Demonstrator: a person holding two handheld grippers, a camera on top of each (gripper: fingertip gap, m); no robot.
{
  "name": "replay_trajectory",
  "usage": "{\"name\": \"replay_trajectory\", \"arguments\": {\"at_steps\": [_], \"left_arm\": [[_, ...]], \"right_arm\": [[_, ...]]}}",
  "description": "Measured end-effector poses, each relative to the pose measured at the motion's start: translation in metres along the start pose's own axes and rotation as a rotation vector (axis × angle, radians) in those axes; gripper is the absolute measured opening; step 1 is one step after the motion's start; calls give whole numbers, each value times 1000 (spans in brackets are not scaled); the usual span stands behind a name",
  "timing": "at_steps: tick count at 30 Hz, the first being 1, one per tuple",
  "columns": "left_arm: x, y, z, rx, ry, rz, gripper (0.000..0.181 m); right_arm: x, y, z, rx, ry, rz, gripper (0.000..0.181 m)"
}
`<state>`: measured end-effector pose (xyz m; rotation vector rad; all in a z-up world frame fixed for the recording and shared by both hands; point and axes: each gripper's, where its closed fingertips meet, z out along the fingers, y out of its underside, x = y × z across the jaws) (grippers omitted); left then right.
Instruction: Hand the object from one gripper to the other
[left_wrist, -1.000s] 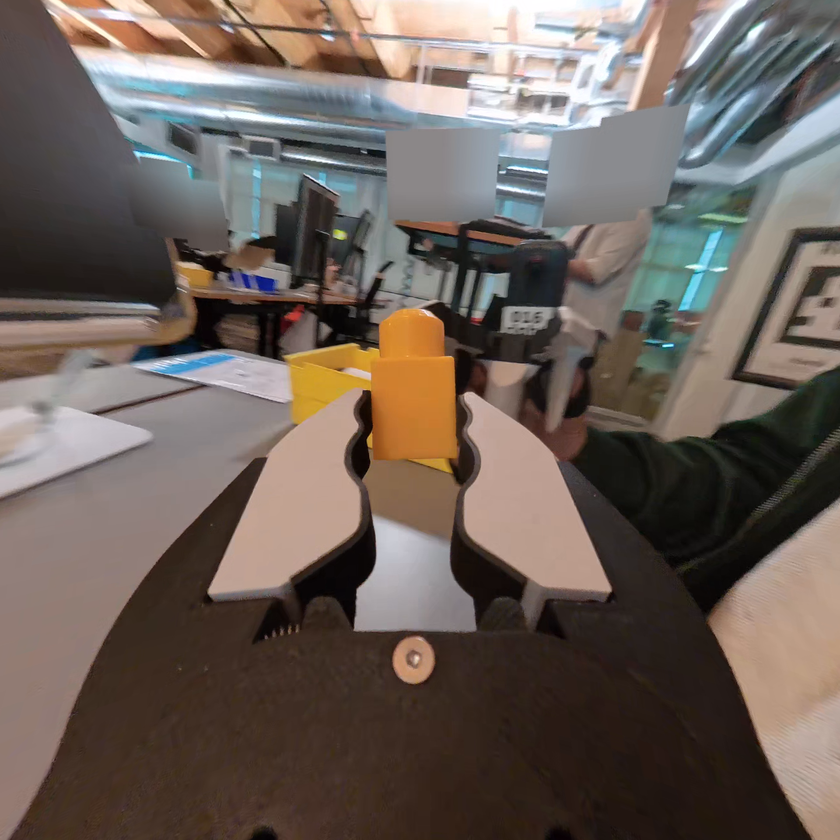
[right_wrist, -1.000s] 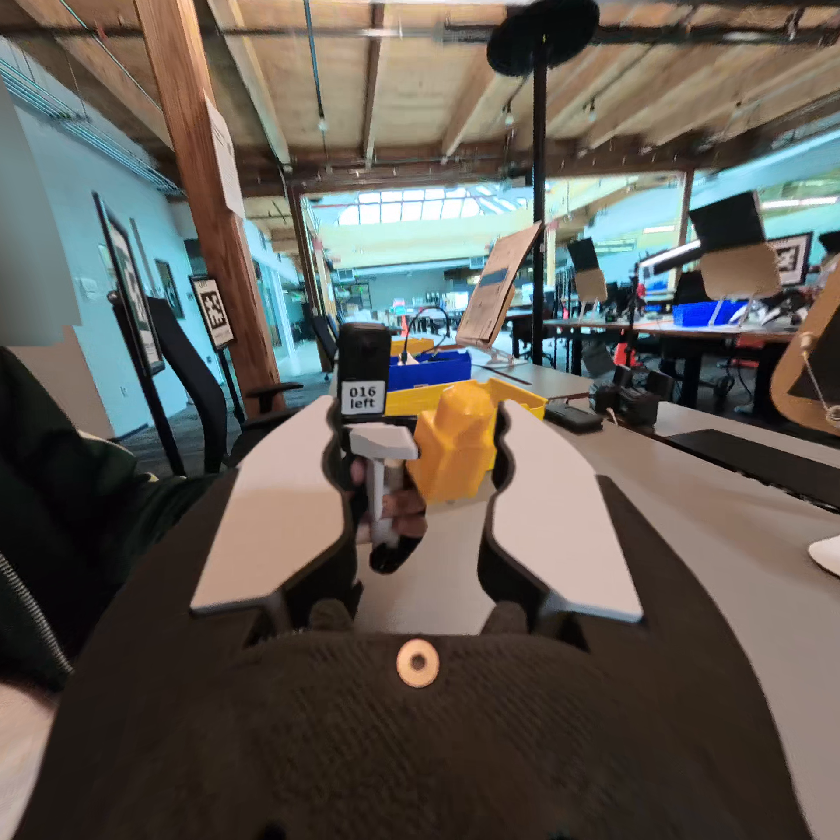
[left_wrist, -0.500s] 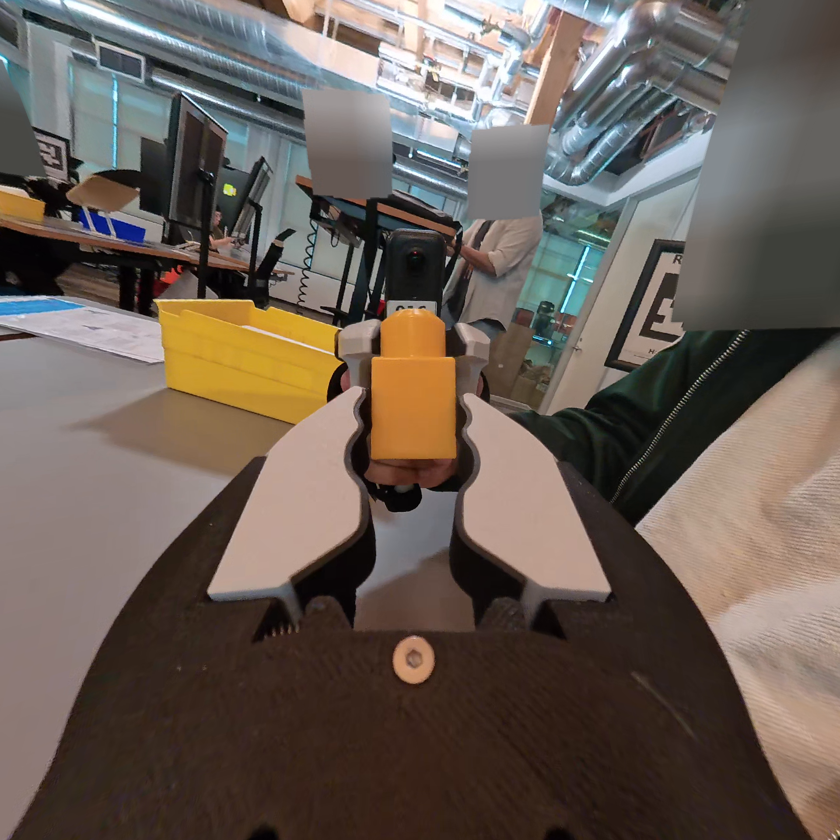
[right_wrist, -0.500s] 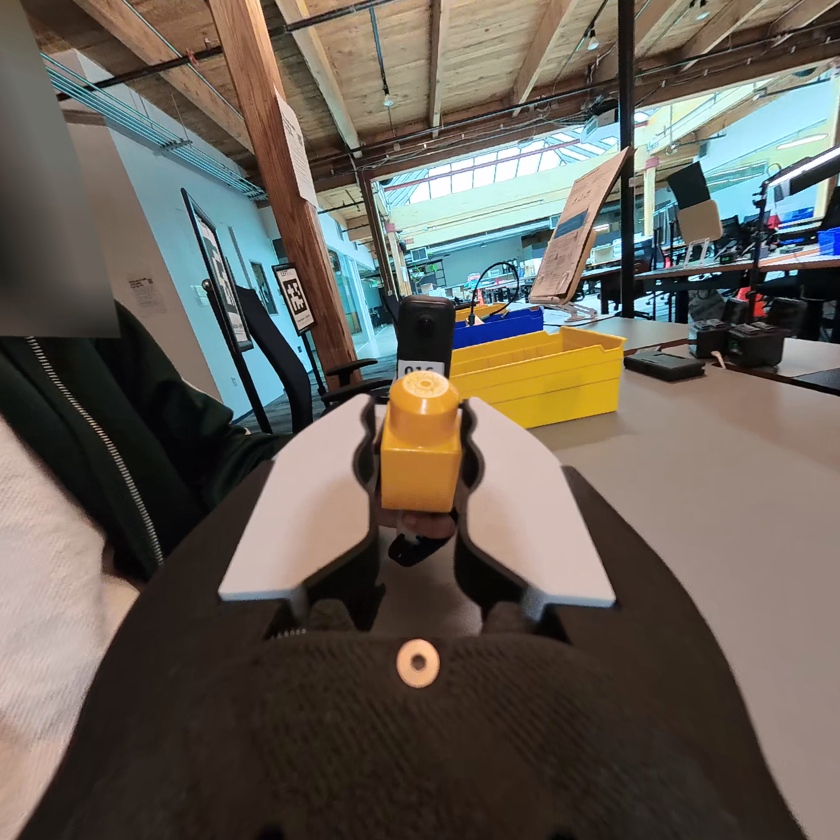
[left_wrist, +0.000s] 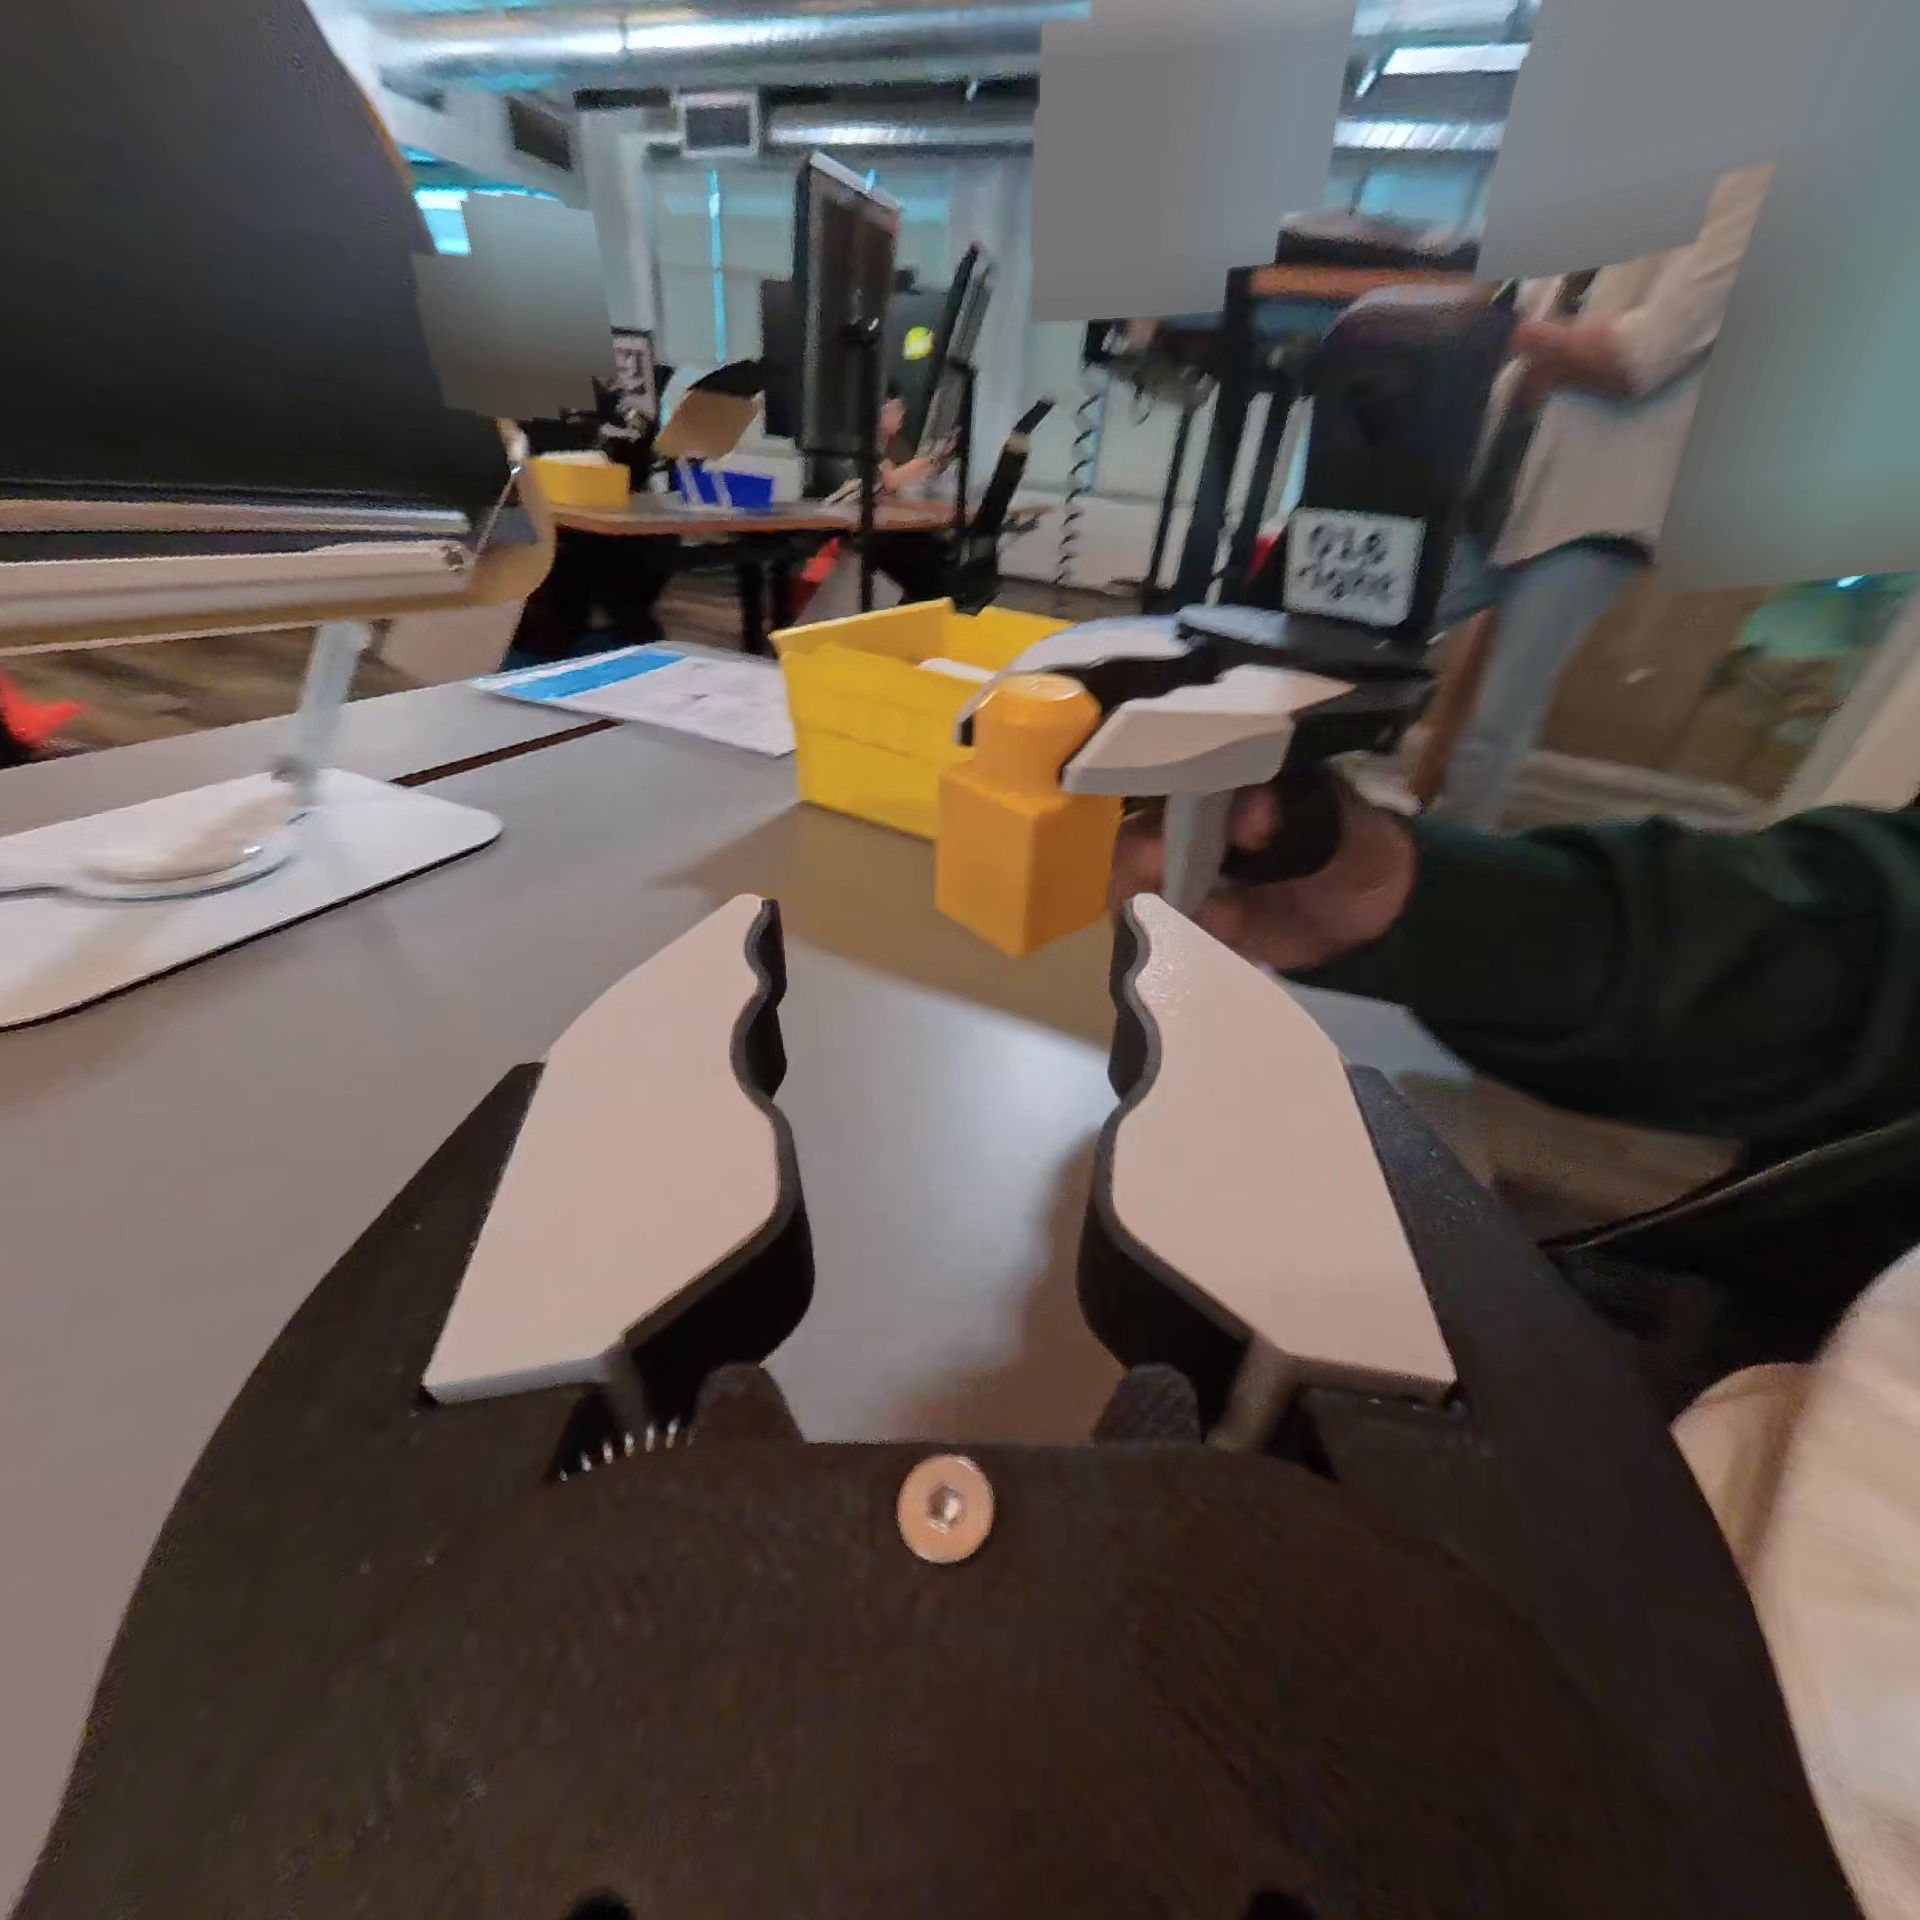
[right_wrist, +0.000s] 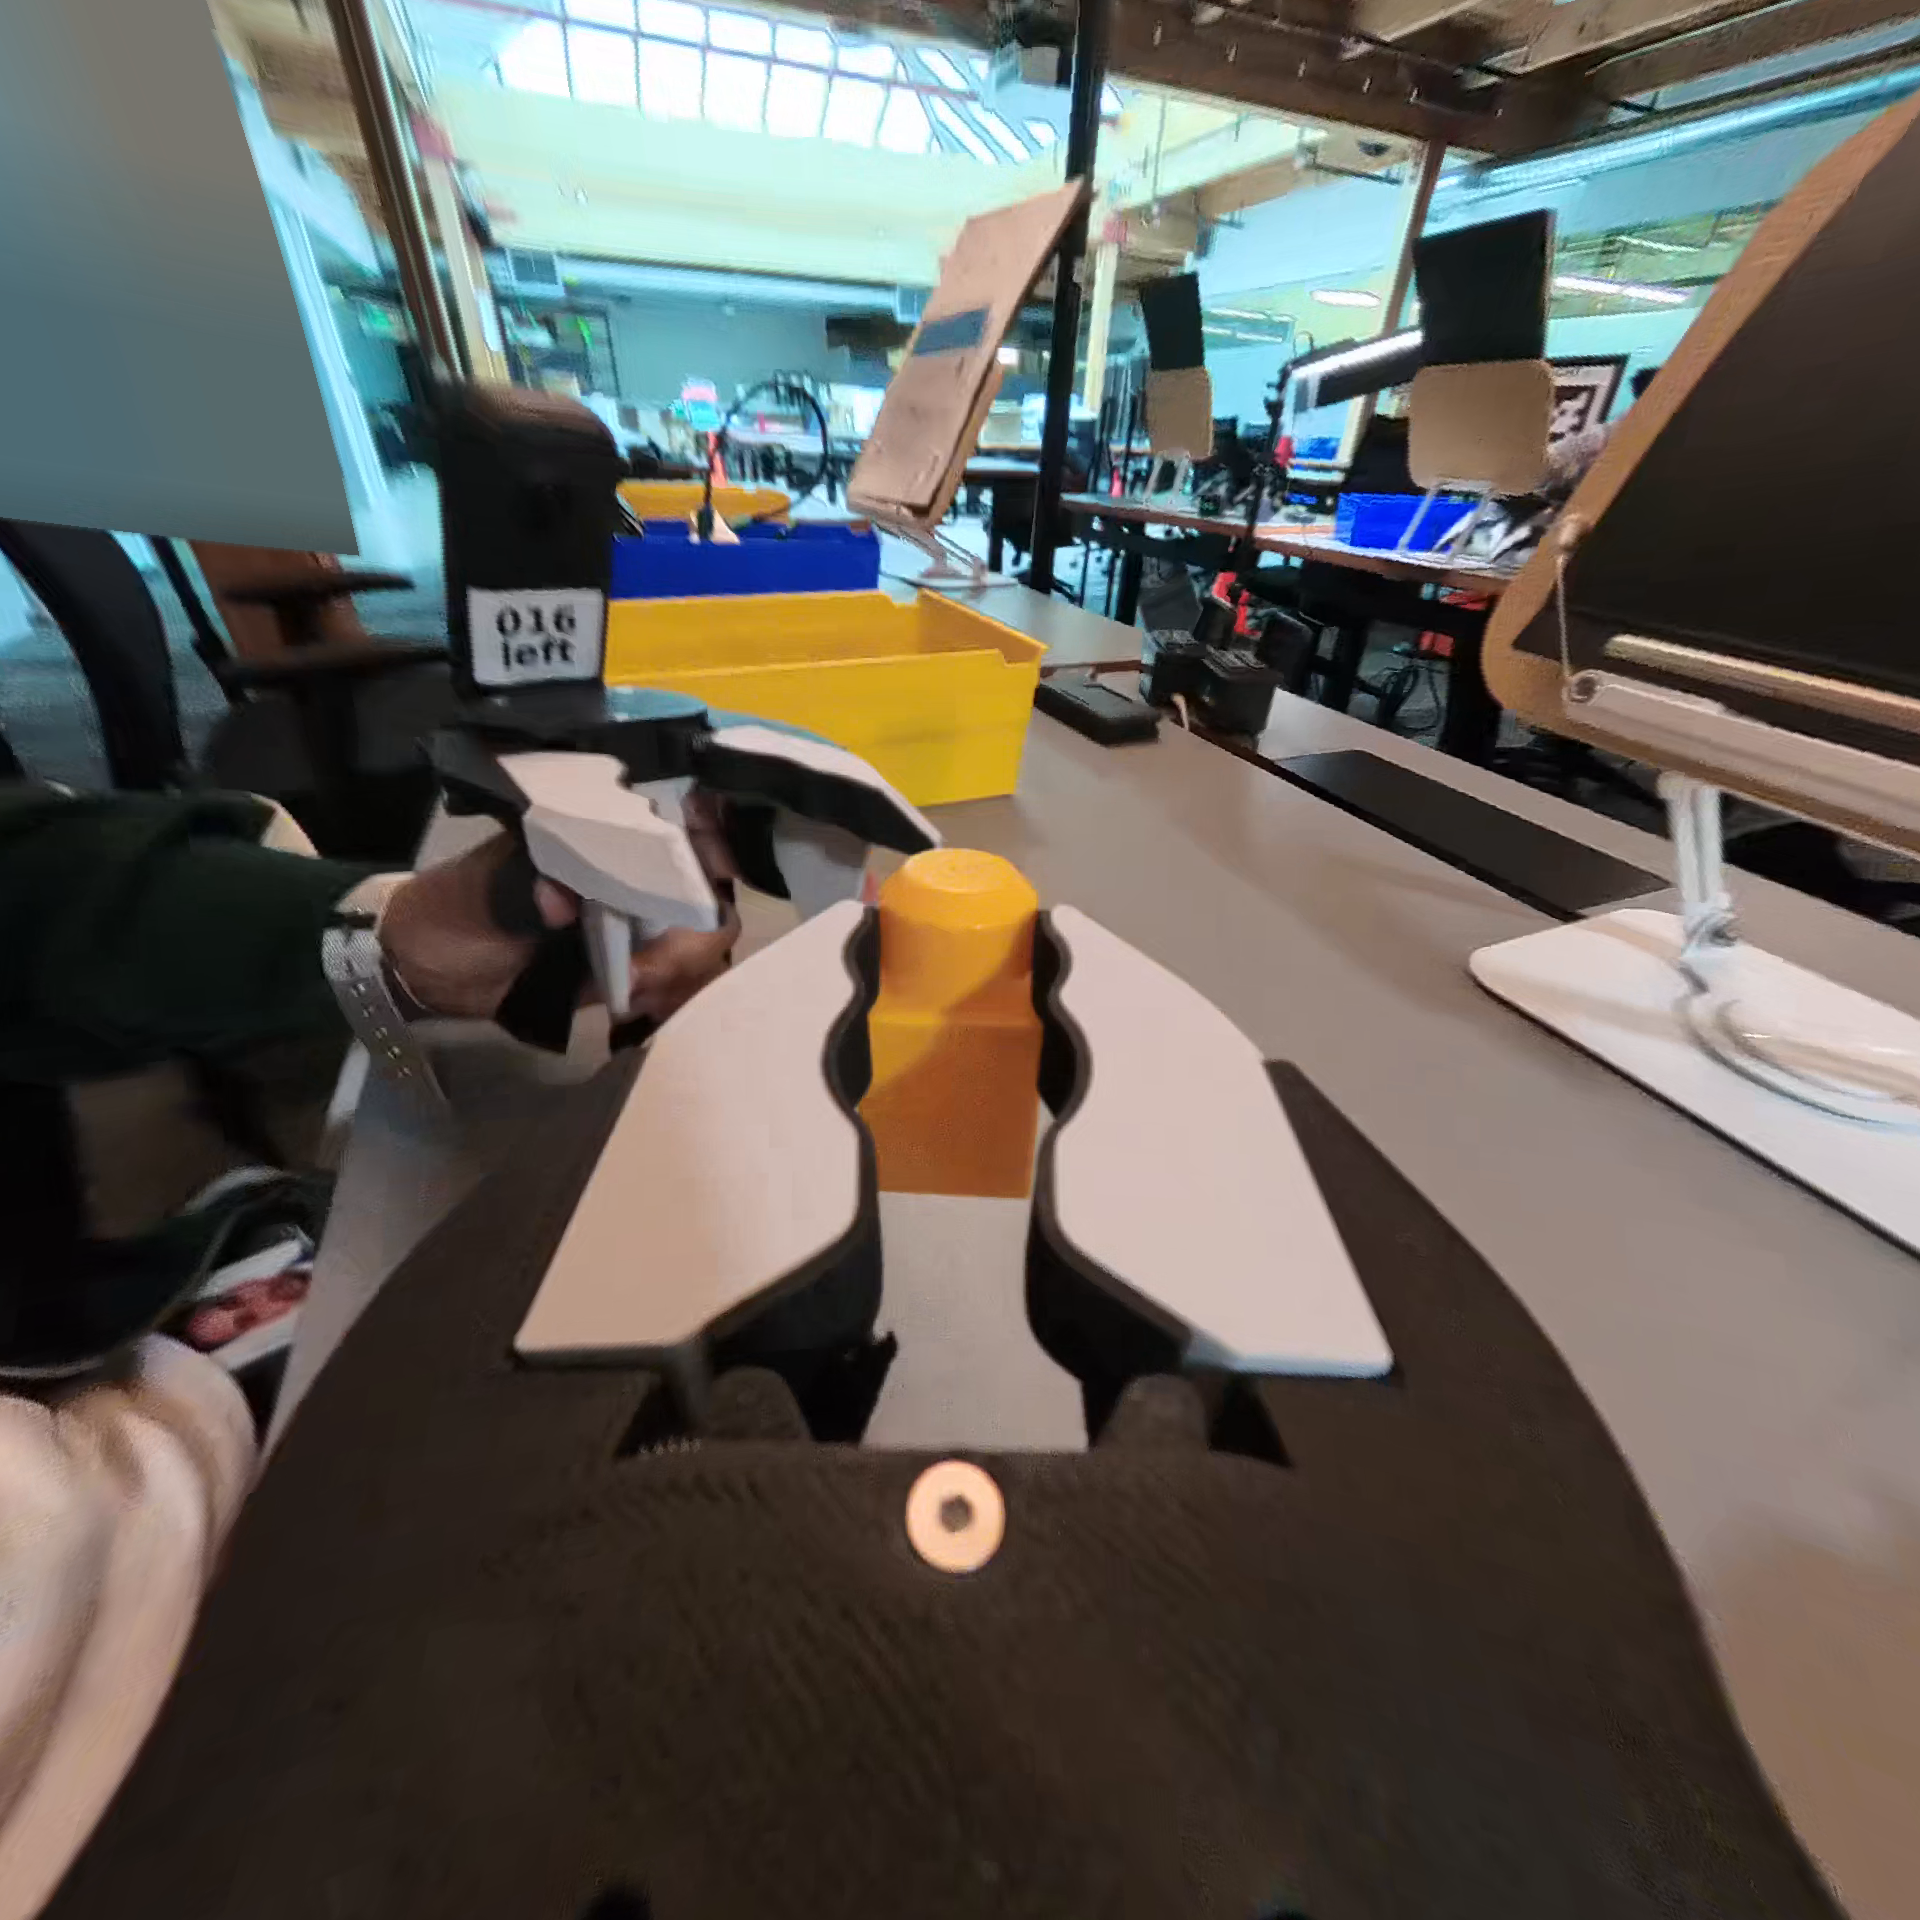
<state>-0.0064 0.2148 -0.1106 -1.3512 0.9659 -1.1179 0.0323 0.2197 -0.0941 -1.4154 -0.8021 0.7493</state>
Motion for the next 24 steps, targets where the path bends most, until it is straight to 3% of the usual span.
{"name": "replay_trajectory", "arguments": {"at_steps": [7,14,20,24], "left_arm": [[6,25,9,-159,4,21,48],[20,37,23,-218,-27,56,51],[40,36,22,-189,151,41,67],[58,36,14,-191,328,-27,63]], "right_arm": [[-8,-1,5,44,-38,66,28],[-13,-5,14,92,-37,148,28],[-36,-7,11,91,-237,186,28],[-46,-9,4,91,-381,255,28]]}}
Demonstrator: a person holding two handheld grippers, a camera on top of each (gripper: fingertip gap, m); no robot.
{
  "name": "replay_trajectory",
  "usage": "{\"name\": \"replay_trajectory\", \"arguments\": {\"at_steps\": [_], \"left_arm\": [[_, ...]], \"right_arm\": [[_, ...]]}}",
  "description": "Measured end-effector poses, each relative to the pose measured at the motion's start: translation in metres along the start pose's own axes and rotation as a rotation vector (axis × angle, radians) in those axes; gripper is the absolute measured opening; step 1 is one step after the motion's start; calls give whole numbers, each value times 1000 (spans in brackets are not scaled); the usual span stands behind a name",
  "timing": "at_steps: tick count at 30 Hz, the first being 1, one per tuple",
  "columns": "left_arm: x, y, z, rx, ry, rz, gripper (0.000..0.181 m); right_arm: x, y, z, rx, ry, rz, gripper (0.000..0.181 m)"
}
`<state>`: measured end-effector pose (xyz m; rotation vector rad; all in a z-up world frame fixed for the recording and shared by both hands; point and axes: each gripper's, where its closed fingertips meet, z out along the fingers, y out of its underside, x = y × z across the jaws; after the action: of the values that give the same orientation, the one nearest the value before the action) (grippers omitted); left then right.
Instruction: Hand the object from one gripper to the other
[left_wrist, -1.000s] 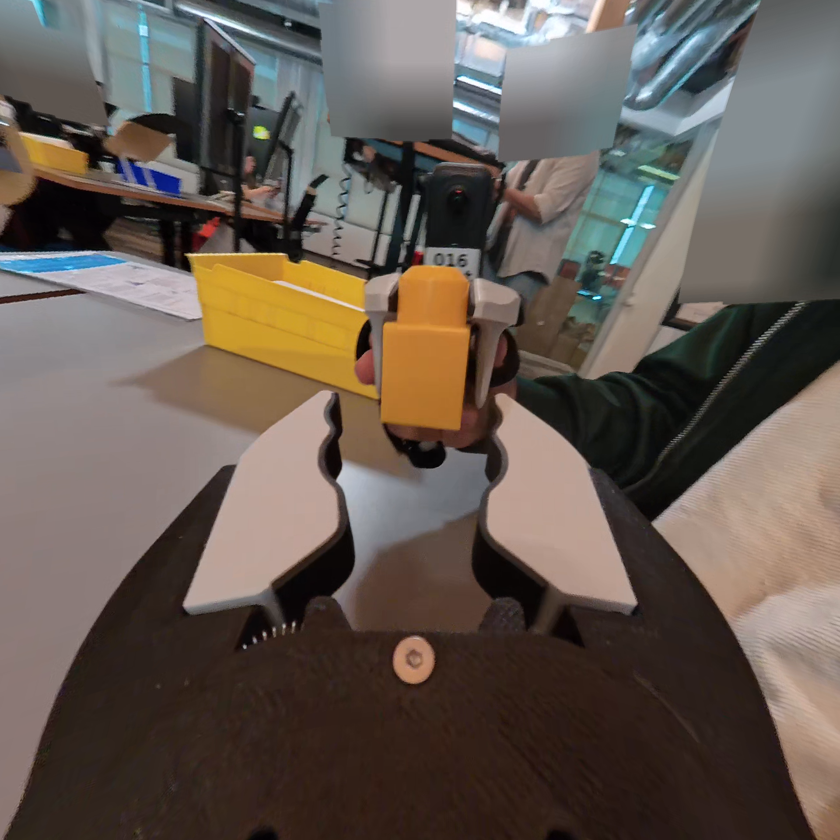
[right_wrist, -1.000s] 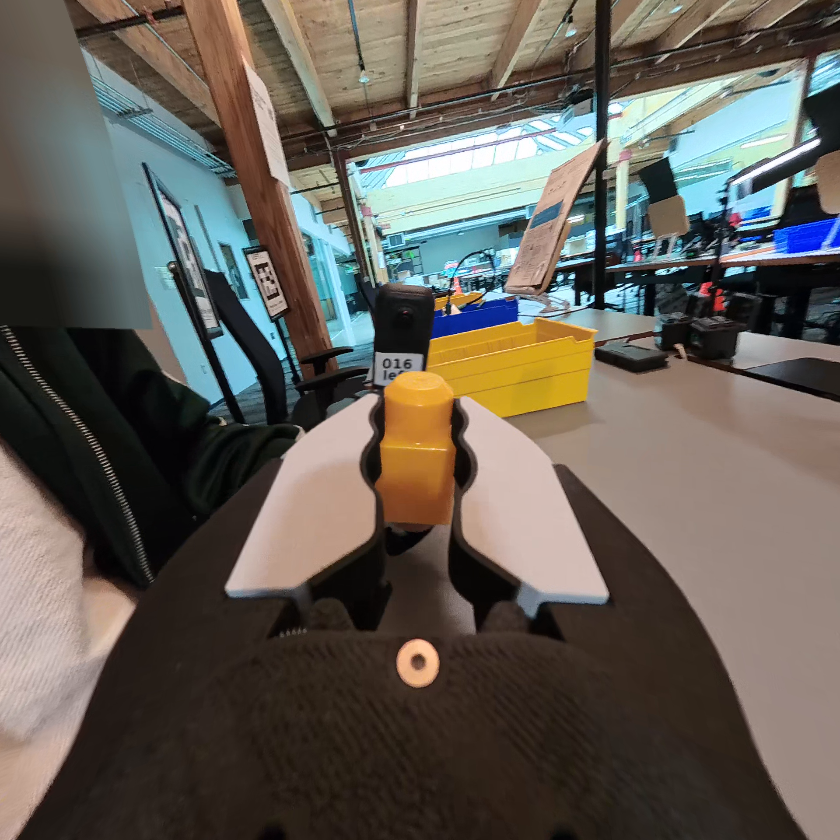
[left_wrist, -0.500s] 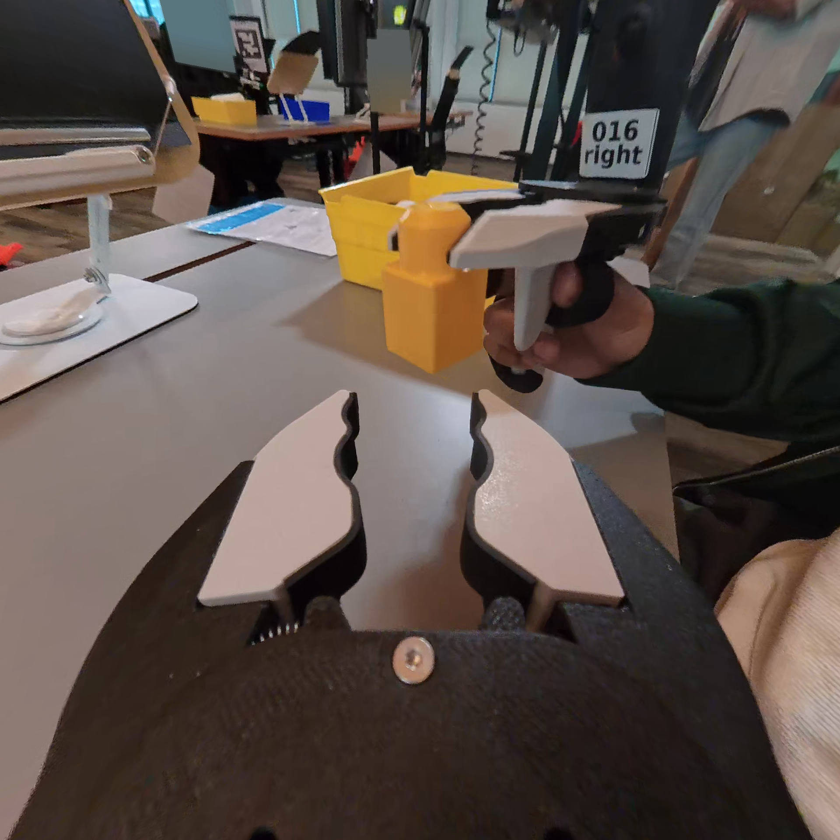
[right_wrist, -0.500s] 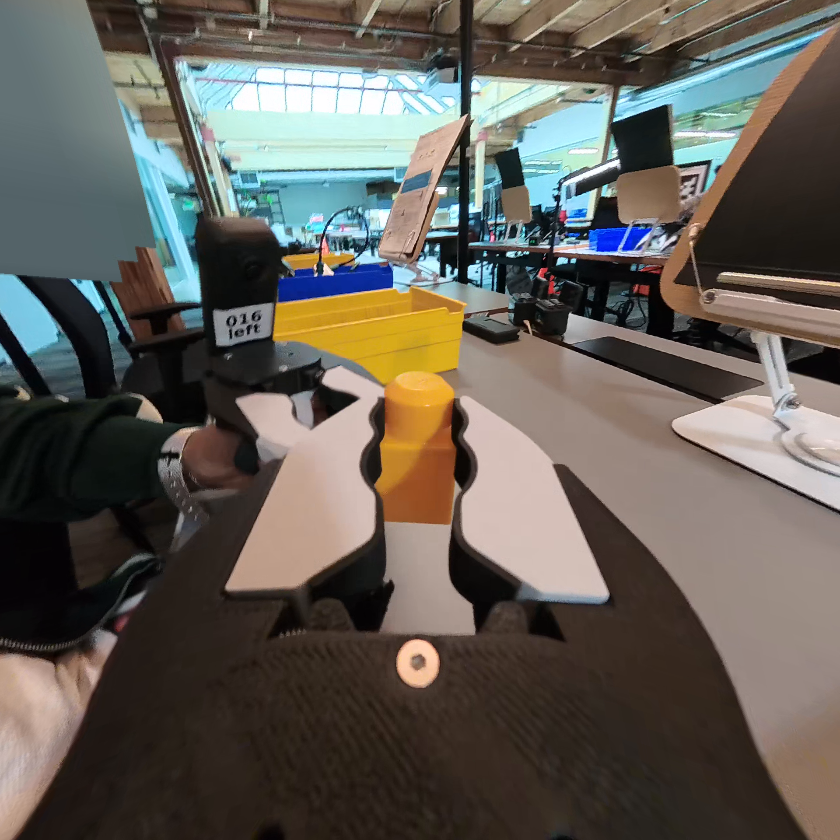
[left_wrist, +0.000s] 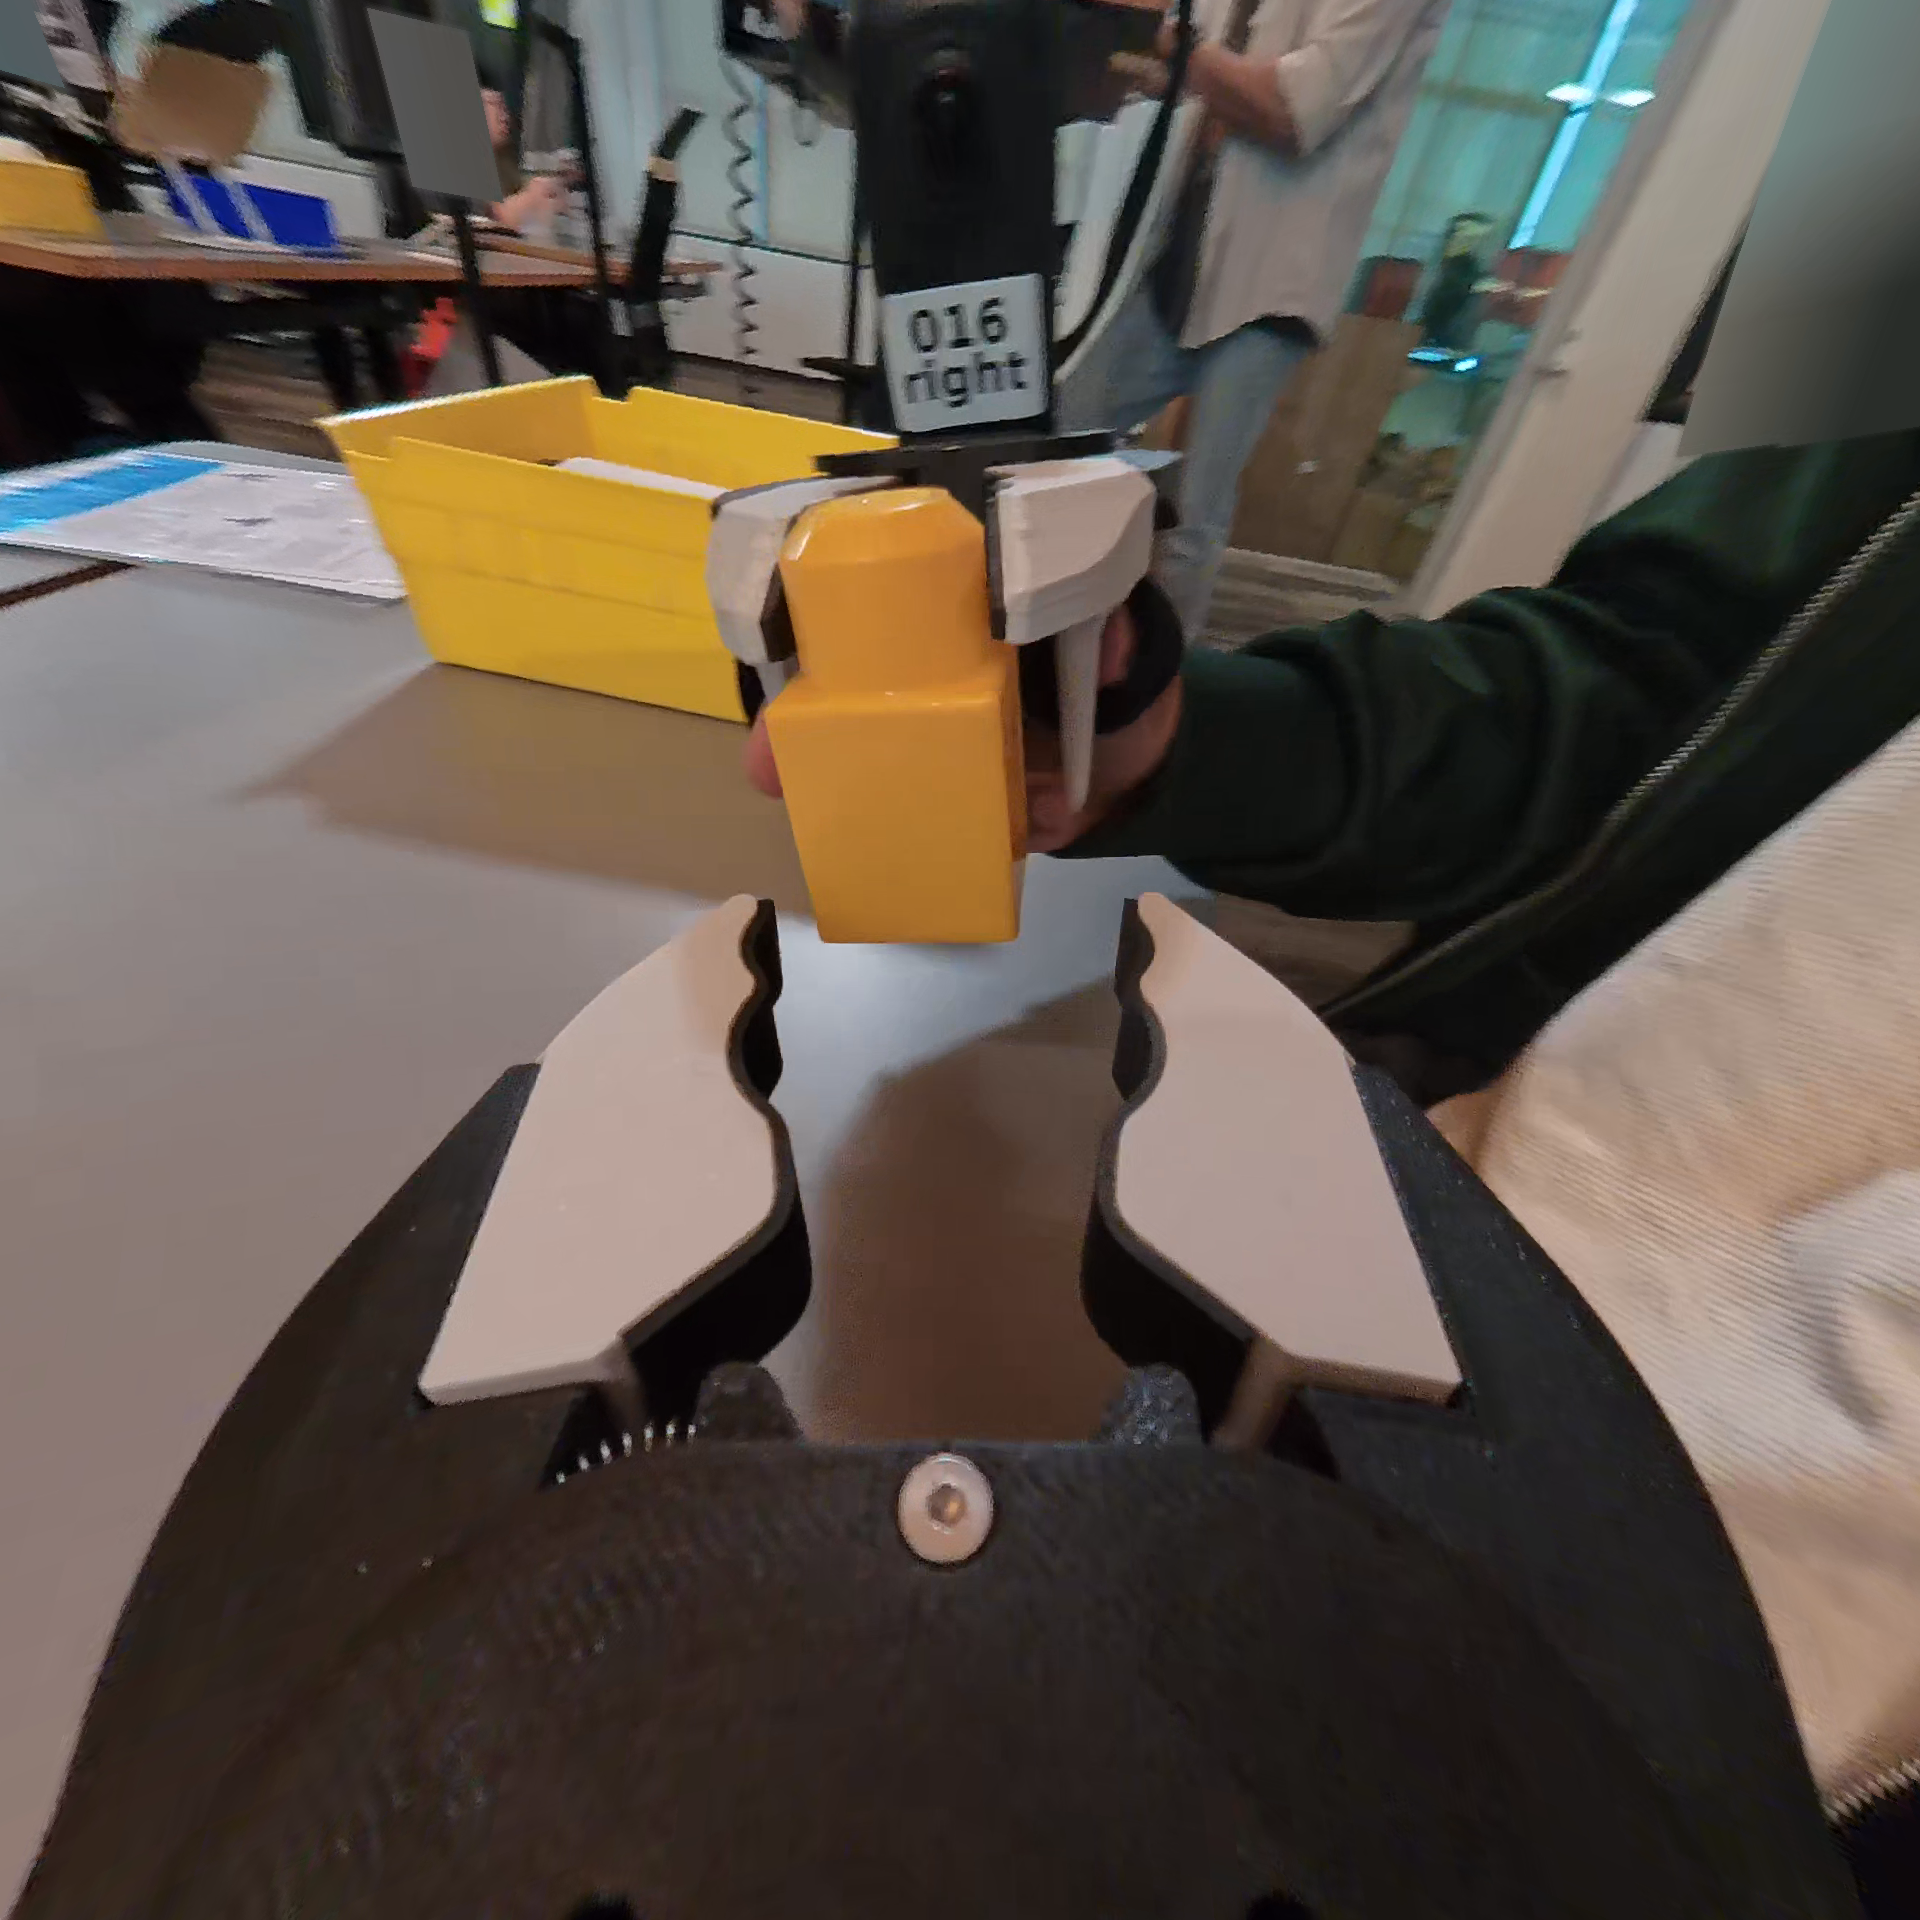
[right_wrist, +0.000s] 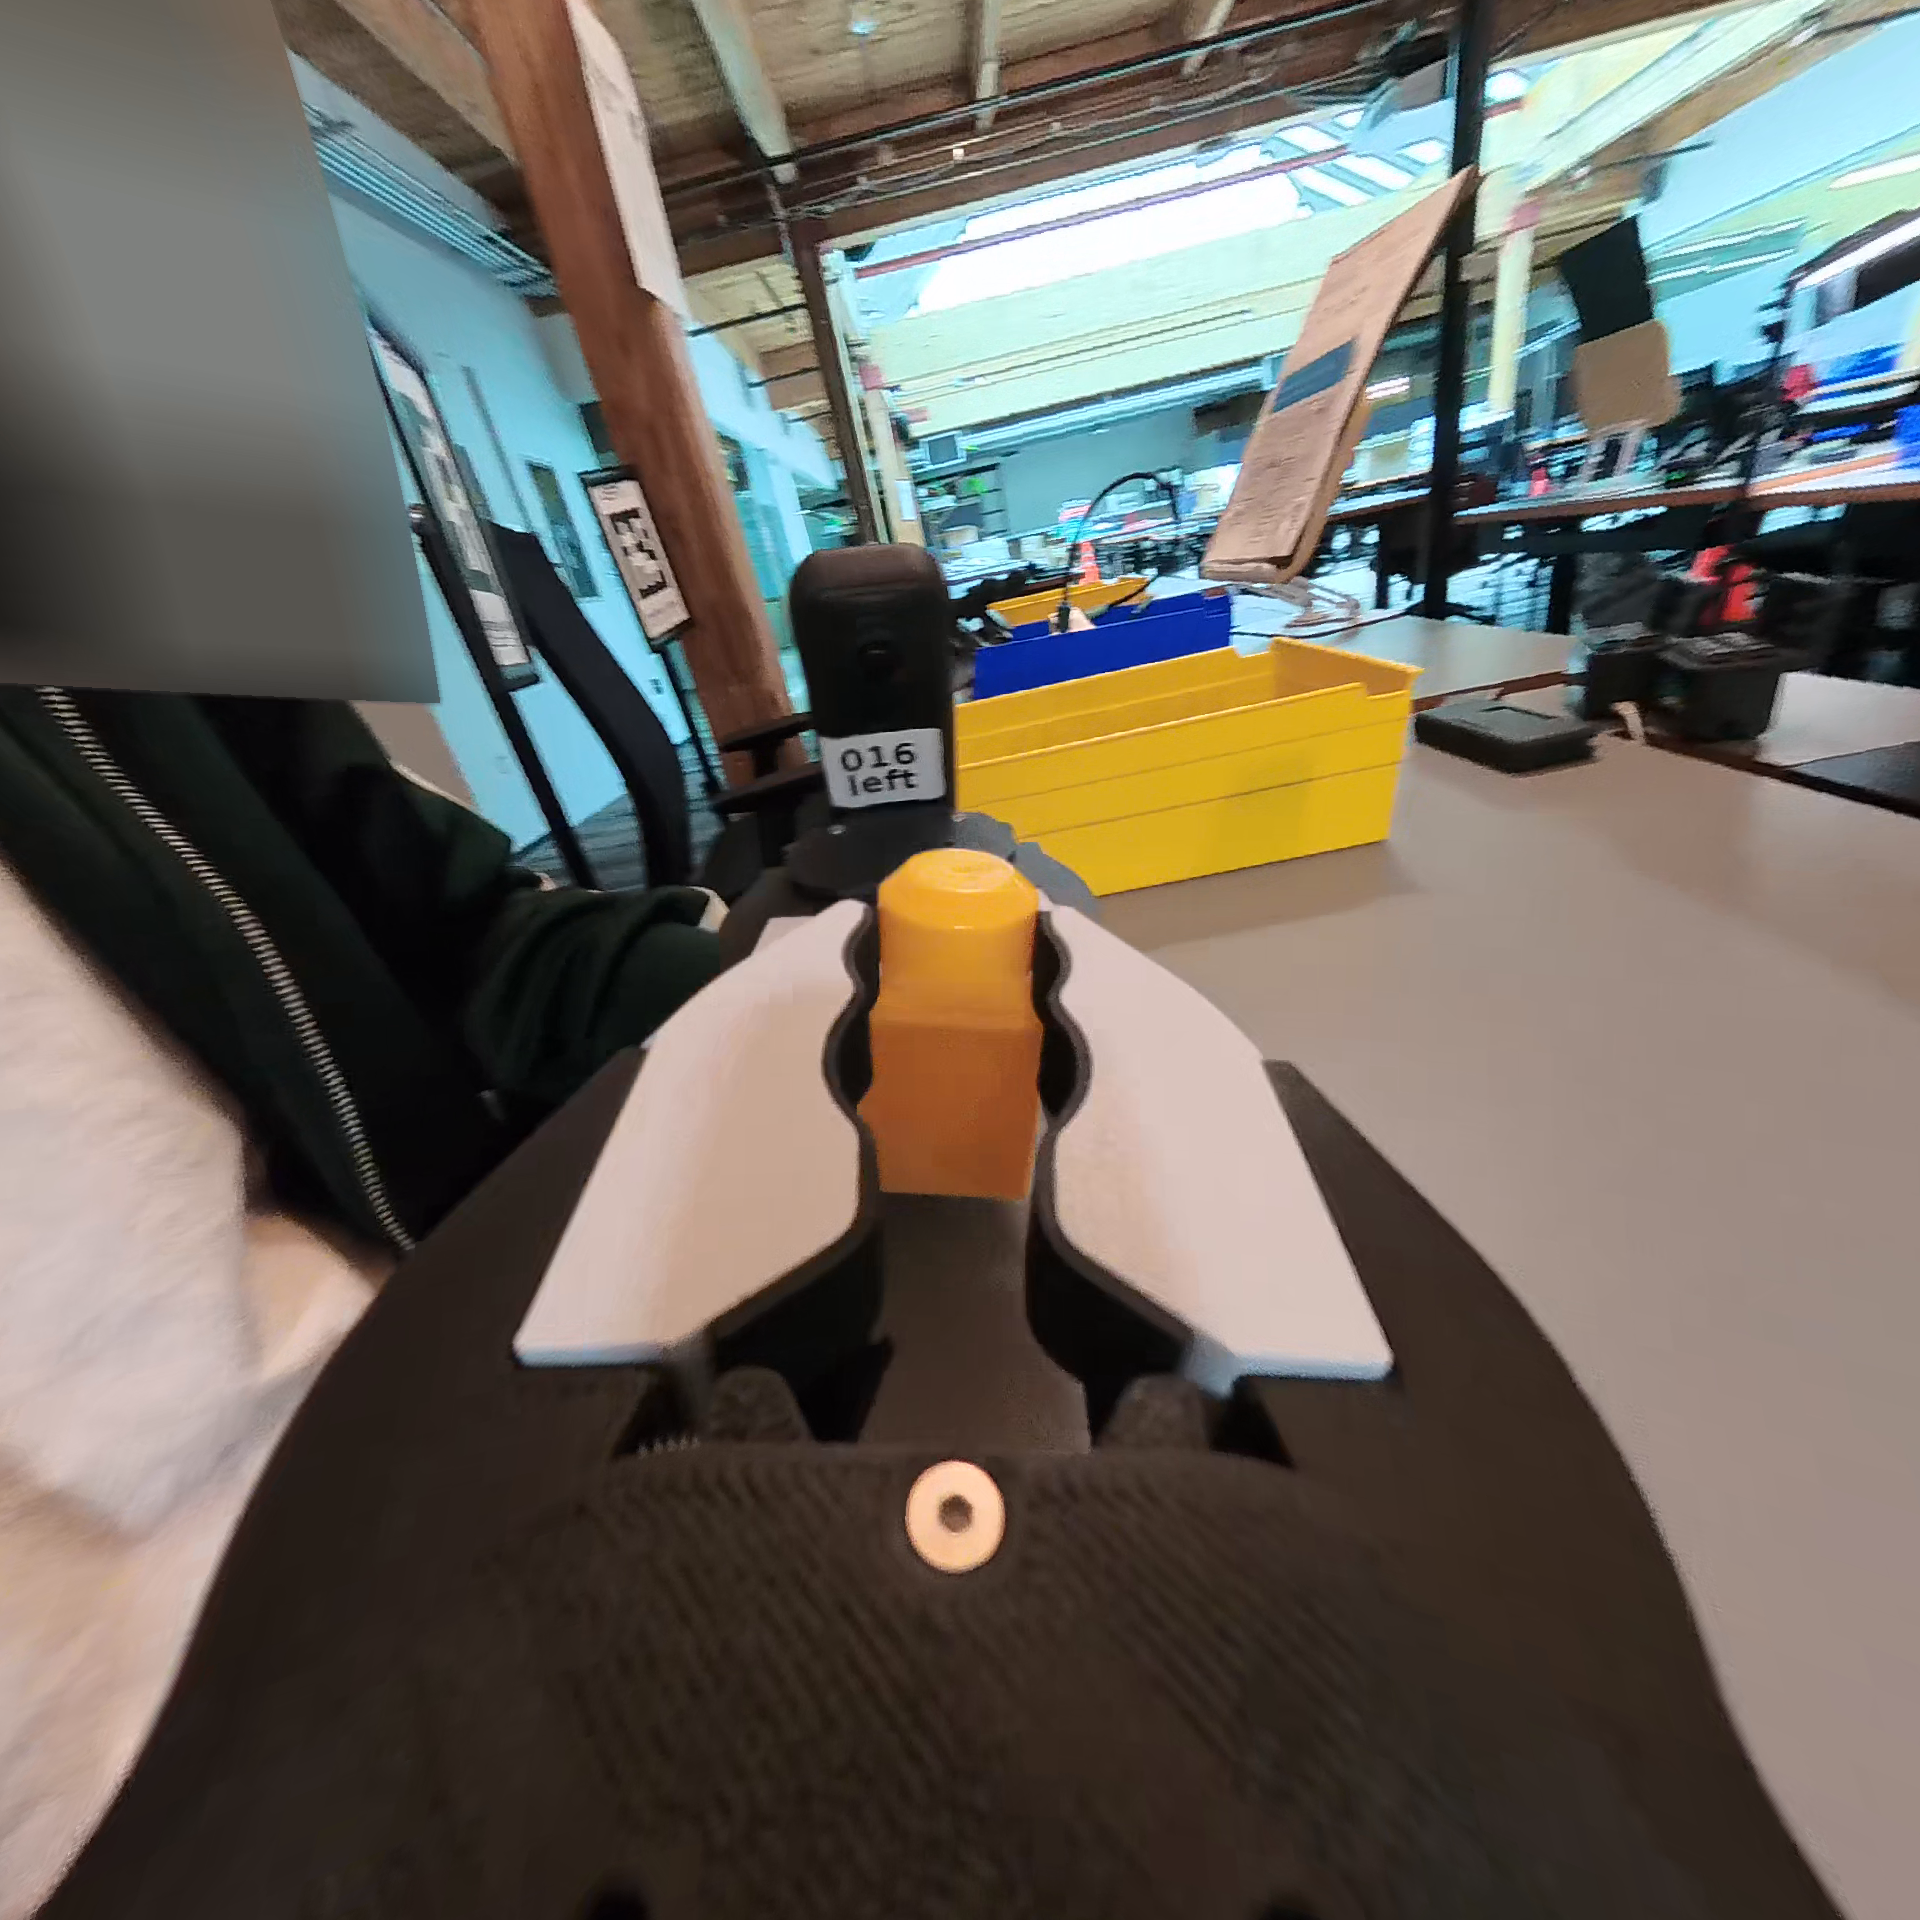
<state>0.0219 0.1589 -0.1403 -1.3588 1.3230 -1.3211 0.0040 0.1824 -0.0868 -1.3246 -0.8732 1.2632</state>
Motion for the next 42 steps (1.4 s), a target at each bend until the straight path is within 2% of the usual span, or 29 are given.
{"name": "replay_trajectory", "arguments": {"at_steps": [3,8,18,19,21,22,27,32,38,40,42], "left_arm": [[10,-4,0,28,76,-36,64],[8,-3,0,24,58,-21,45],[3,-6,-2,37,50,-45,37],[2,-7,-3,43,44,-43,37],[-5,-9,-6,49,-5,-39,37],[-10,-9,-7,50,-37,-31,37],[-21,-12,-14,71,-90,-43,37],[-27,-12,-17,68,-143,-17,37],[-48,-1,-22,-32,-321,76,37],[-65,6,-30,-105,-464,117,37],[-87,12,-48,-213,-672,180,38]], "right_arm": [[-4,5,0,-30,-47,28,28],[-8,9,4,-54,-62,20,28],[-9,11,8,-52,-47,-6,28],[-5,10,8,-43,-25,-11,33],[7,3,6,11,61,-28,64],[13,-3,3,51,99,-33,72],[27,-17,-12,135,176,-22,72],[29,-10,-9,102,189,-23,72],[33,5,-3,7,231,-56,69],[37,11,-3,-33,262,-63,66],[52,22,-8,-114,373,-62,55]]}}
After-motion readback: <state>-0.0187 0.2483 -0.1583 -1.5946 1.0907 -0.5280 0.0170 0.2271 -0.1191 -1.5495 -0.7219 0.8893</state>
